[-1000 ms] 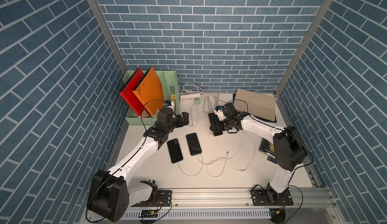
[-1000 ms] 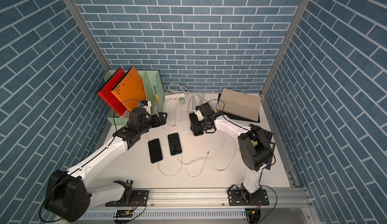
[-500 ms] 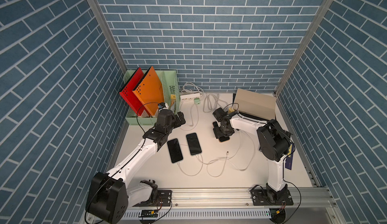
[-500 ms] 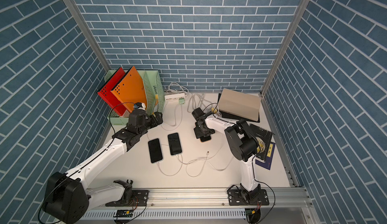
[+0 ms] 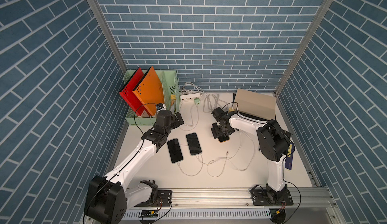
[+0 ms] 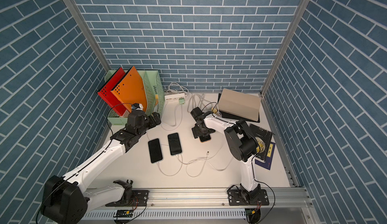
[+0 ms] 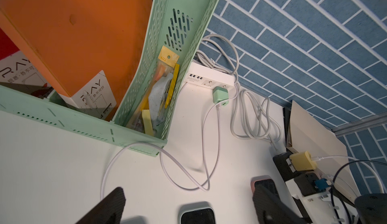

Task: Unplug the charging cable from the phone
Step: Place the phone at the center of the board, then pick up the phone at the center of the board.

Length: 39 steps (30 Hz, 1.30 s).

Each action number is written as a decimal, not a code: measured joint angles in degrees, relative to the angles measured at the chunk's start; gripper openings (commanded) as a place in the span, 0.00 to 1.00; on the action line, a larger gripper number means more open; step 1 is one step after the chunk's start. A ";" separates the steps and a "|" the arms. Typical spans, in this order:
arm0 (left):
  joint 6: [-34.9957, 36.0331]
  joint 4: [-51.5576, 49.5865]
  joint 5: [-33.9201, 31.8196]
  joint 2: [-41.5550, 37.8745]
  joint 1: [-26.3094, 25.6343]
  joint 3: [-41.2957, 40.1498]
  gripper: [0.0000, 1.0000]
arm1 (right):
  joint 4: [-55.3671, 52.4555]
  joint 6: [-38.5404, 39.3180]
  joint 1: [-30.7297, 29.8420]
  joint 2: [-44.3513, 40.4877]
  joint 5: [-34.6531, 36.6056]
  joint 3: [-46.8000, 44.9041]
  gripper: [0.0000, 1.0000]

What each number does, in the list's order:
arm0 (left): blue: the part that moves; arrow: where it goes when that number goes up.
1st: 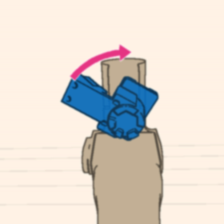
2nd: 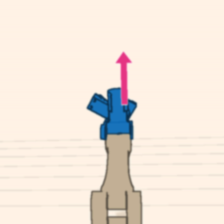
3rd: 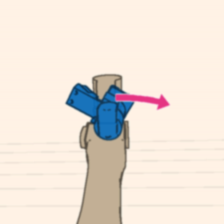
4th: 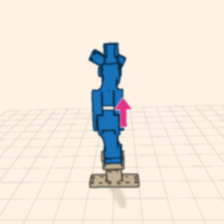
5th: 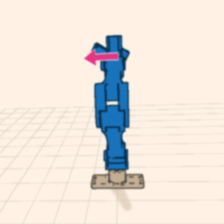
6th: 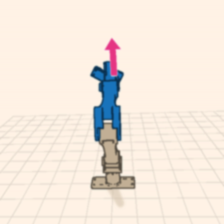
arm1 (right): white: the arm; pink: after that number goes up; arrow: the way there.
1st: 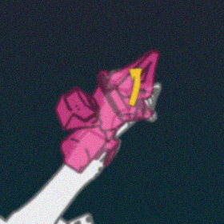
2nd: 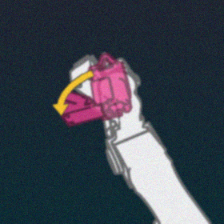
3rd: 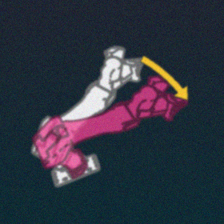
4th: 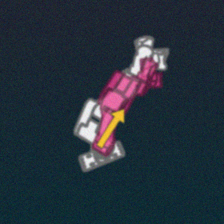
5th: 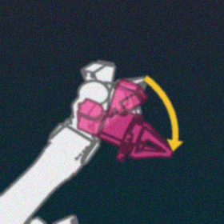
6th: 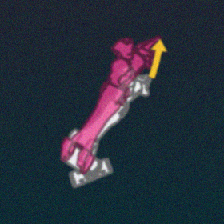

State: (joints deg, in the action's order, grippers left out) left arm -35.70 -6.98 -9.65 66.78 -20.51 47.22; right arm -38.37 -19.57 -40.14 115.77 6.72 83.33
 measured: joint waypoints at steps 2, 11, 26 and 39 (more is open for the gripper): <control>0.48 -0.28 -0.52 -0.63 0.20 0.00 1.00 | 0.02 -0.42 -0.76 -0.48 0.02 0.20 0.97; 1.86 -1.95 -1.68 -3.91 2.43 0.00 1.00 | 3.82 -5.20 -7.74 -2.99 -0.33 0.61 0.94; 1.90 -2.78 -1.70 -4.66 2.95 -0.37 1.00 | 11.34 -12.33 -17.05 3.93 1.90 12.20 1.00; 1.55 -3.67 -2.51 -7.10 3.04 -1.29 1.00 | 9.11 -12.59 -18.23 15.56 2.16 19.45 0.99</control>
State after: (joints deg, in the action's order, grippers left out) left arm -34.15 -10.66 -12.16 59.68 -17.47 45.93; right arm -29.26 -32.16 -58.37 131.33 8.88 102.78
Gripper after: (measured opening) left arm 0.998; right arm 0.995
